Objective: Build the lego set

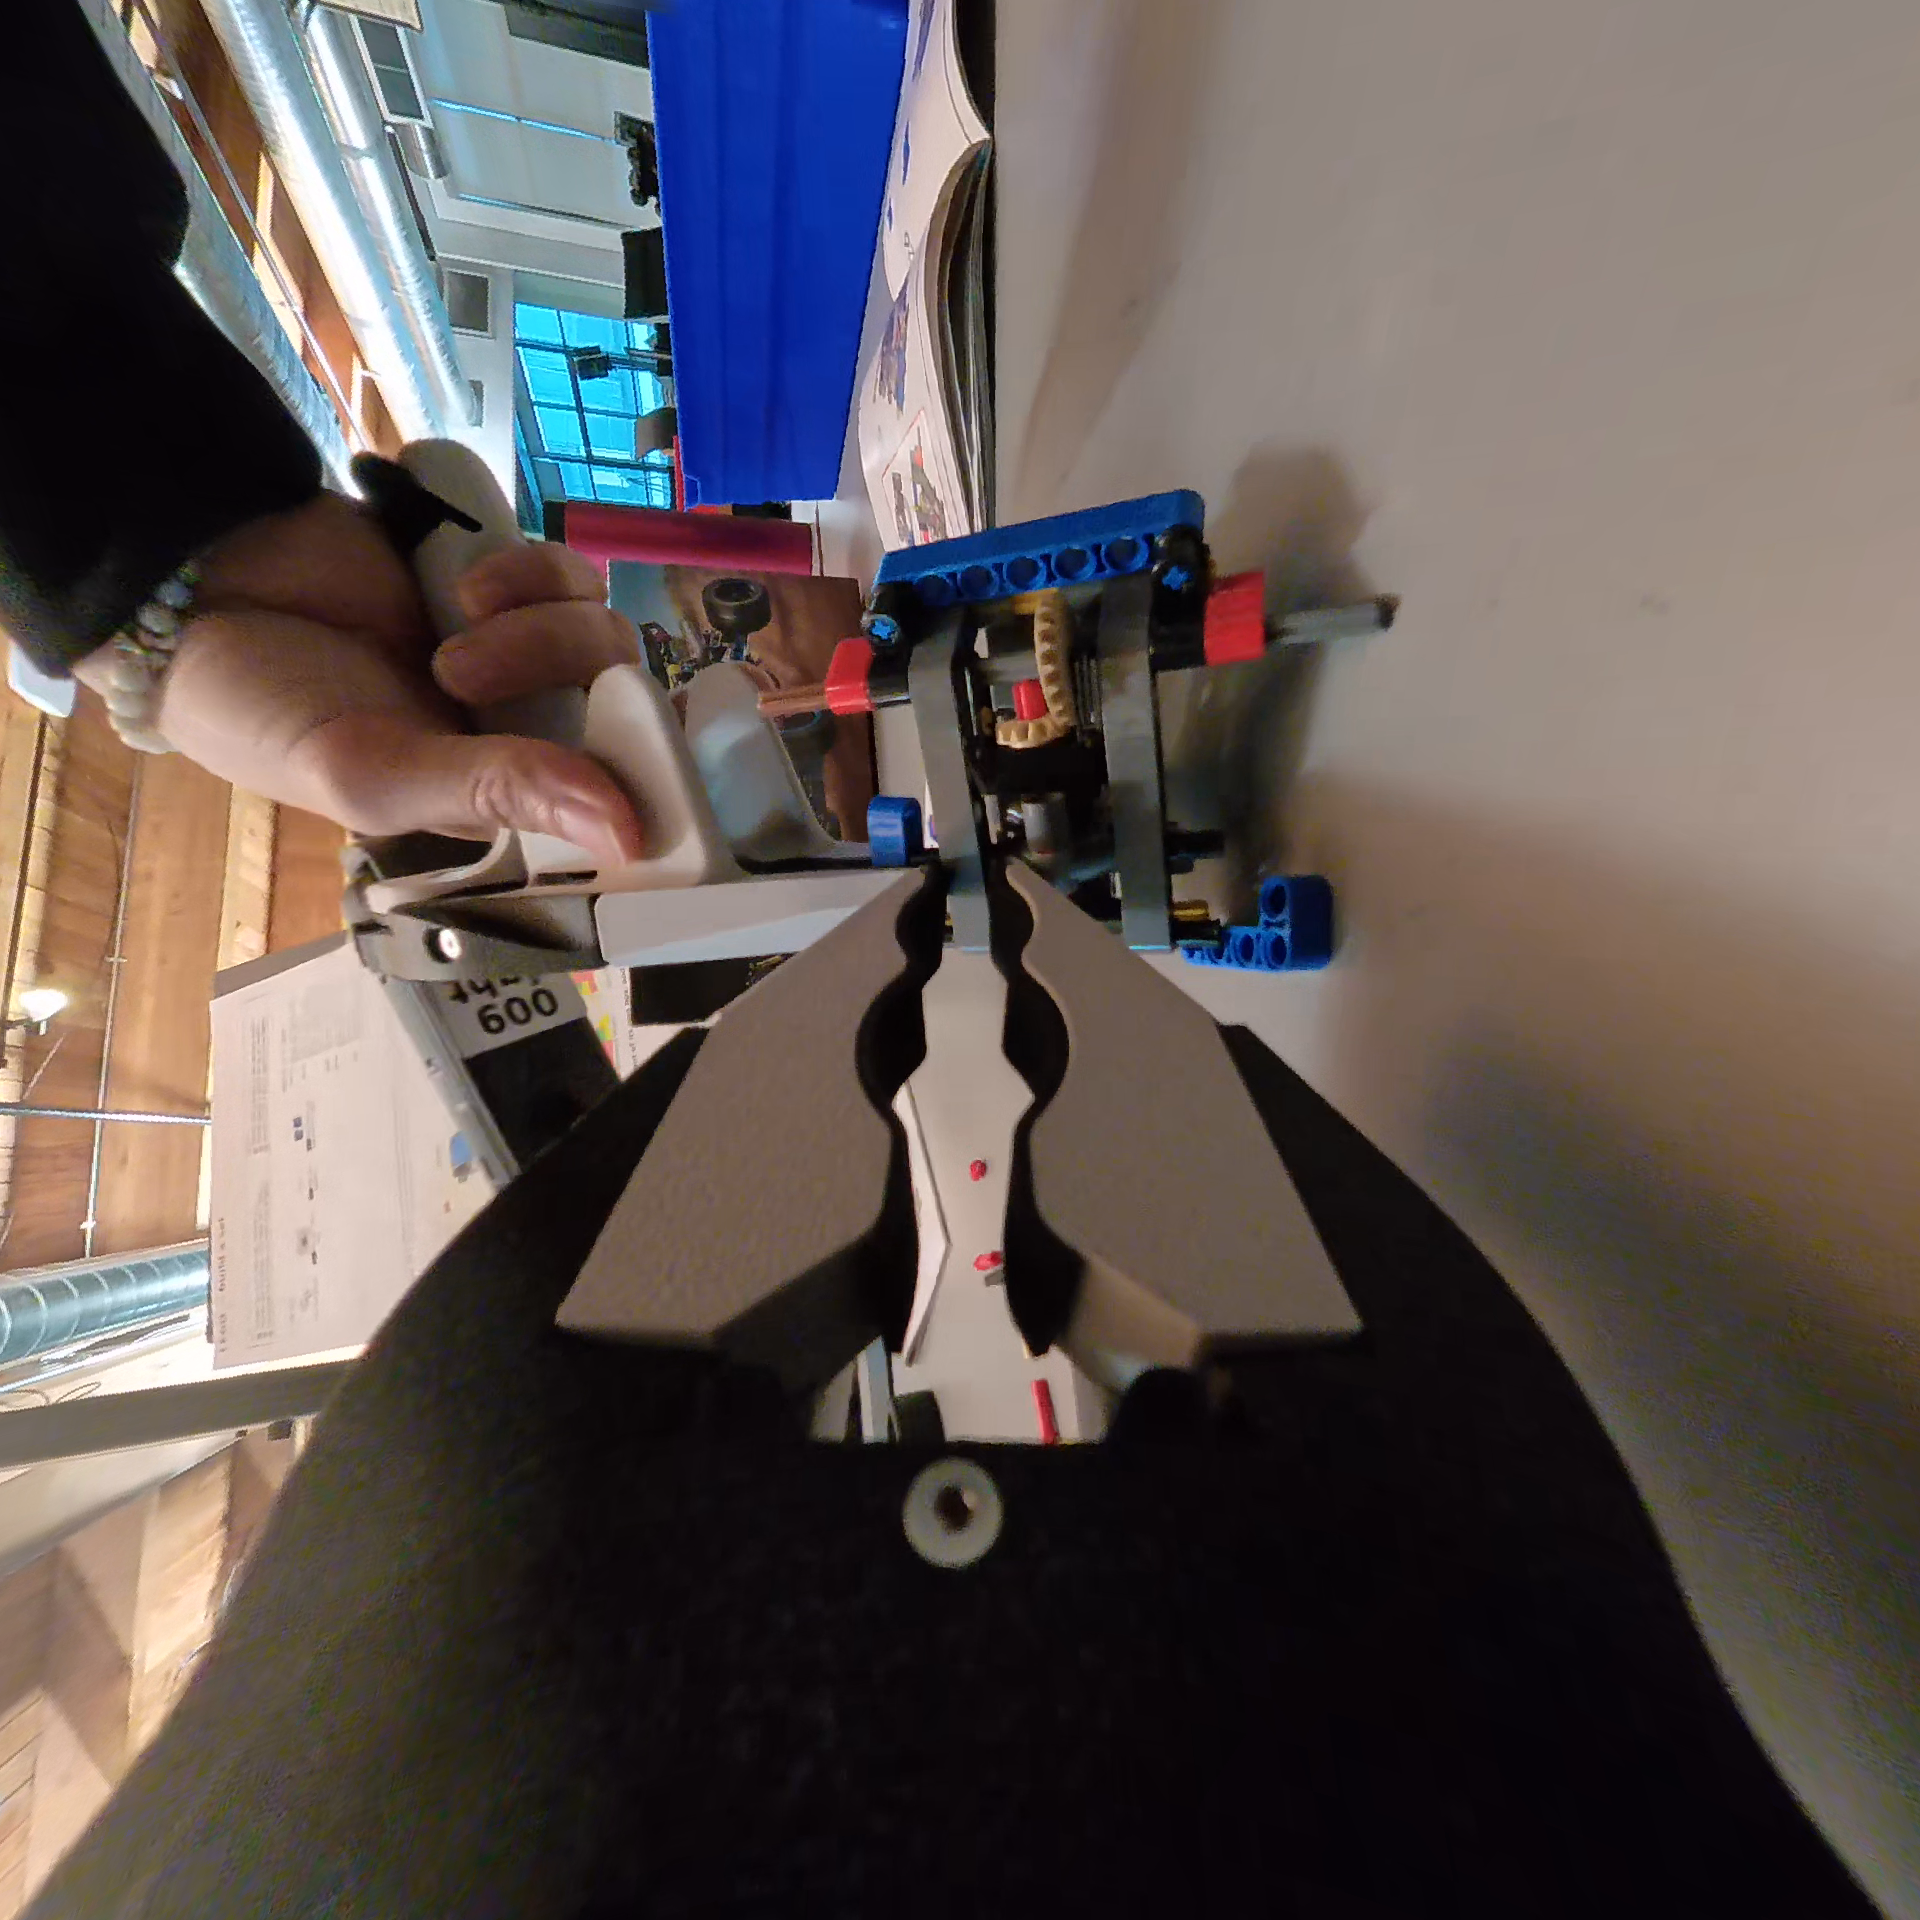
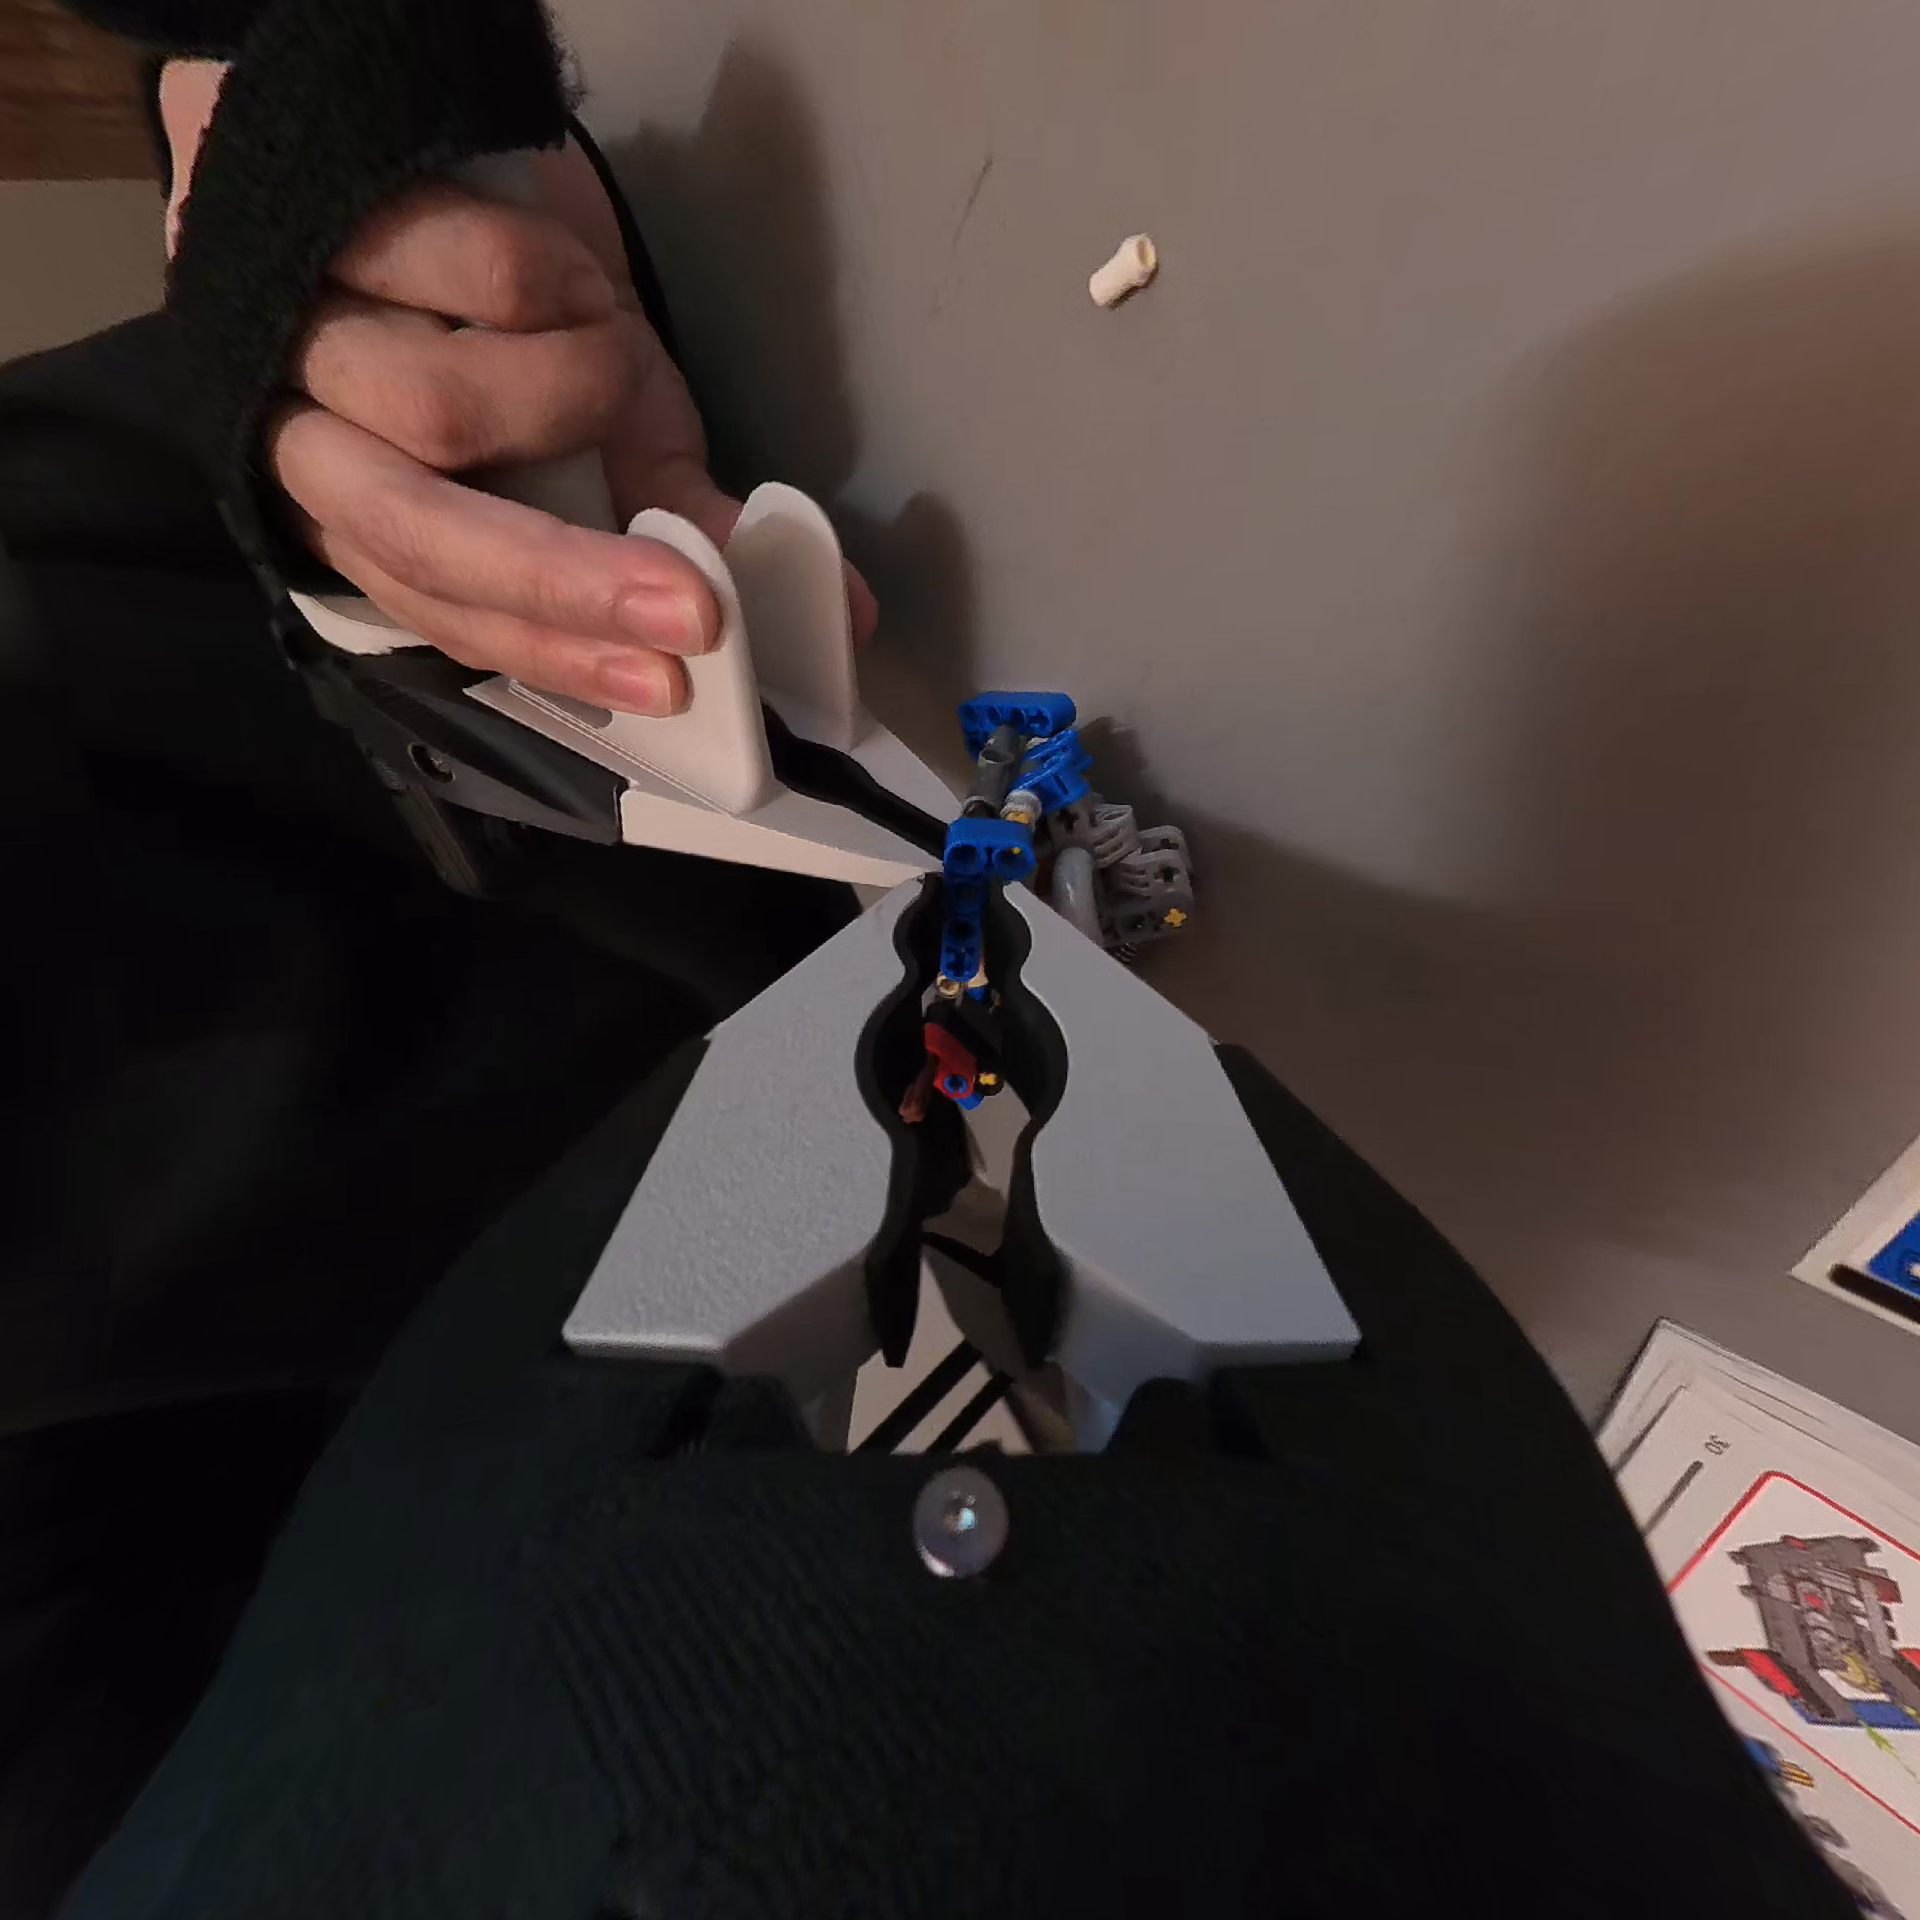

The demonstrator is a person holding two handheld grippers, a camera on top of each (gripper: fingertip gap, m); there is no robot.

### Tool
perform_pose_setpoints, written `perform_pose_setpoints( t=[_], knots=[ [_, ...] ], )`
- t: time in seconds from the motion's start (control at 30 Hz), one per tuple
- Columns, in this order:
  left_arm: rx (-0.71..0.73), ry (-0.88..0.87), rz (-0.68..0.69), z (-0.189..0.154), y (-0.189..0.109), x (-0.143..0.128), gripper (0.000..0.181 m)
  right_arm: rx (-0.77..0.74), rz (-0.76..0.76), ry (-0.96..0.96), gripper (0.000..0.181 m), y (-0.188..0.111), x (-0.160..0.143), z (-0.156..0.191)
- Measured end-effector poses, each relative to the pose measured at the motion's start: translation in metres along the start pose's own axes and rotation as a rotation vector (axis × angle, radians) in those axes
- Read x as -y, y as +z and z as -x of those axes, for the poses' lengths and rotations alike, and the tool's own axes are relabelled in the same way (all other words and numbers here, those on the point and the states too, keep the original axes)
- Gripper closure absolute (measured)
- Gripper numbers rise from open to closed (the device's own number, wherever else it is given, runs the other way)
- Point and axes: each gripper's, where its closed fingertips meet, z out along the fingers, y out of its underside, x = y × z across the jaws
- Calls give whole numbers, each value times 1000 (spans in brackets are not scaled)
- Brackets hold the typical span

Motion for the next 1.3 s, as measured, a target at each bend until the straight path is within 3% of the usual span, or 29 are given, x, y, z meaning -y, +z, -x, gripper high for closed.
perform_pose_setpoints(
  t=[0.13, 0.5, 0.6, 0.73, 0.8, 1.03, 1.13, 1.3],
  knots=[
    [2, 5, -3, -1, -1, 1, 176, 61, 66, 48, 175, 2, -1, 1],
    [10, -25, 0, -1, -3, 1, 176, -8, 144, -19, 176, 3, 0, 2],
    [17, -30, 12, 0, -2, -1, 176, 32, 155, -43, 158, 4, -4, 11],
    [21, -34, 20, 0, -2, -1, 176, 0, 154, -63, 168, 2, -6, 4],
    [21, -40, 23, 0, -2, -2, 176, -4, 130, -66, 156, -3, -6, 4],
    [22, -47, 28, 0, -1, -2, 176, -56, 14, -91, 149, -10, 3, -1],
    [23, -47, 32, 0, -1, -3, 176, -67, -13, -101, 169, -11, 6, -1],
    [21, -54, 33, 0, -1, -4, 176, -84, 5, -118, 174, -5, 5, -1]
  ],
)
